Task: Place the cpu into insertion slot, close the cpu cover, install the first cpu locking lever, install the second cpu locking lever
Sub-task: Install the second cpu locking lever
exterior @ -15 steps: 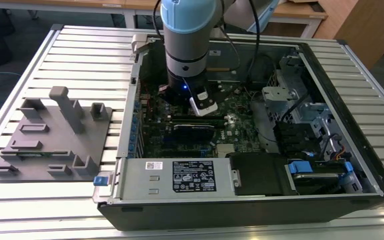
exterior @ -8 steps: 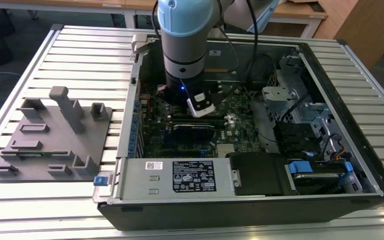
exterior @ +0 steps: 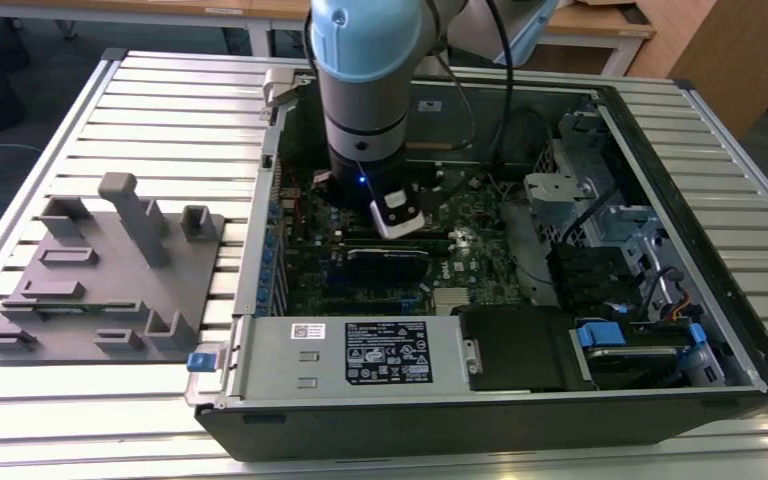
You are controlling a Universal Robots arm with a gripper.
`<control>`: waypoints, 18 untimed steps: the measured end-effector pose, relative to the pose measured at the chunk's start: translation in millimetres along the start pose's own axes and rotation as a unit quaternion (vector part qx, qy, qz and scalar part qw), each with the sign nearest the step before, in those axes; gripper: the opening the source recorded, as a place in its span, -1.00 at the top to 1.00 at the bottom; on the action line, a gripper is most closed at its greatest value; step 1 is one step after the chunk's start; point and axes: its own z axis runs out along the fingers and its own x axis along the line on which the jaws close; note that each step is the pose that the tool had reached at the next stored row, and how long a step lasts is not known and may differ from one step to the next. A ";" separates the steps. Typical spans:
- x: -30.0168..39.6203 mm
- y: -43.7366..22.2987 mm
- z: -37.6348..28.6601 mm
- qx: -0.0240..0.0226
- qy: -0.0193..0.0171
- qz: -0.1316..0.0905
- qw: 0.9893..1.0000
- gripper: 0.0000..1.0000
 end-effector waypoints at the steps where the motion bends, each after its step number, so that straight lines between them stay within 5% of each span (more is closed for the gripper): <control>1: 0.2 -0.4 0.2 -0.001 0.000 0.001 1.000 0.80; 9: 4.4 -2.6 1.5 -0.008 -0.001 0.009 1.000 0.80; 18: 5.3 -3.0 2.6 -0.008 -0.001 0.012 1.000 0.80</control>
